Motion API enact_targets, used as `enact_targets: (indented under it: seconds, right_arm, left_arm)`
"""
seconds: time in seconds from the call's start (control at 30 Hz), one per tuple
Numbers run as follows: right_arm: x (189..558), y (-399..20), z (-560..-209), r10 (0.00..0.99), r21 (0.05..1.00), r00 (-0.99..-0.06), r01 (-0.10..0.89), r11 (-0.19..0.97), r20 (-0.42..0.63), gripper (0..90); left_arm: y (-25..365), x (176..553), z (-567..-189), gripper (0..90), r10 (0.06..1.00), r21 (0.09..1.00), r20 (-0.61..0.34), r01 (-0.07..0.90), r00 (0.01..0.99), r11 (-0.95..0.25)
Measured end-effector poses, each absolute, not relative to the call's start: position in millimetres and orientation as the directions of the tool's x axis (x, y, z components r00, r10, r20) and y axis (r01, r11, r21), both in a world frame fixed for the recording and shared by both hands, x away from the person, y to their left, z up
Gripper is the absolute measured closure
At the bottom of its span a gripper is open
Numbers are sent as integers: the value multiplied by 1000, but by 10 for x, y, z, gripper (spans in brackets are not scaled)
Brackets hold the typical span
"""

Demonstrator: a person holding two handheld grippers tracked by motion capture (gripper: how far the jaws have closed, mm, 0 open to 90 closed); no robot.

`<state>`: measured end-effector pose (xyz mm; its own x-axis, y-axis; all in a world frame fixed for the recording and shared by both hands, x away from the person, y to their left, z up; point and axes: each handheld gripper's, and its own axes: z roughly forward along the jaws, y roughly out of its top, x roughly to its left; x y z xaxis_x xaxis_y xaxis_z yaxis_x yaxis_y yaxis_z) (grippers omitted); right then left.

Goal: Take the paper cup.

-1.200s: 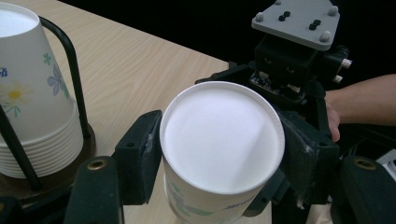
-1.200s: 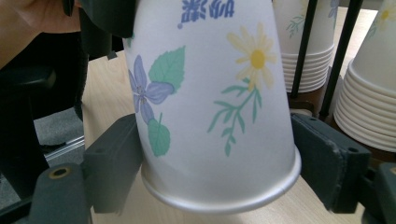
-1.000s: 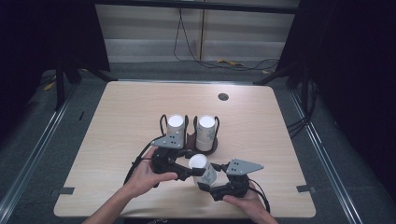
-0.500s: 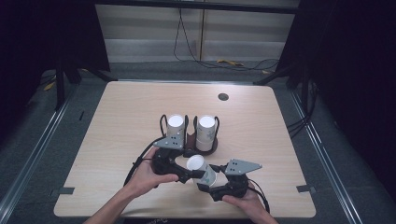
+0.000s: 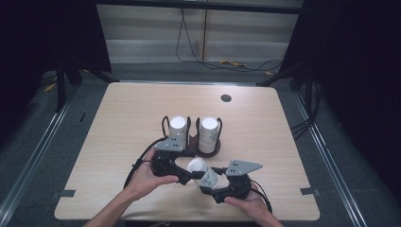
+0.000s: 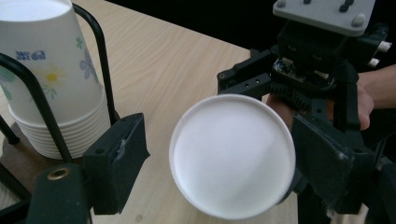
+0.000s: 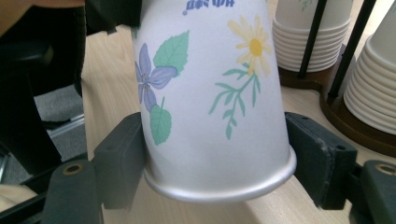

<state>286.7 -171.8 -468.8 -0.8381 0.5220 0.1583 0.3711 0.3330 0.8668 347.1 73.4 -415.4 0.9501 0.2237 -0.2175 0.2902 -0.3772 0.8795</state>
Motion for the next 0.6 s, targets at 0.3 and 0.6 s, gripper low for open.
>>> enact_targets:
  seconds: [0.3,0.6]
  right_arm:
    - [2894,-1707,-4633,507,841,-852,363,402,126,268]
    - [3003,-1645,-4602,492,797,-861,384,467,127,270]
  left_arm:
    - [824,3457,-4112,213,212,898,-188,256,959,-357]
    - [951,3484,-4135,166,241,872,-183,270,953,-409]
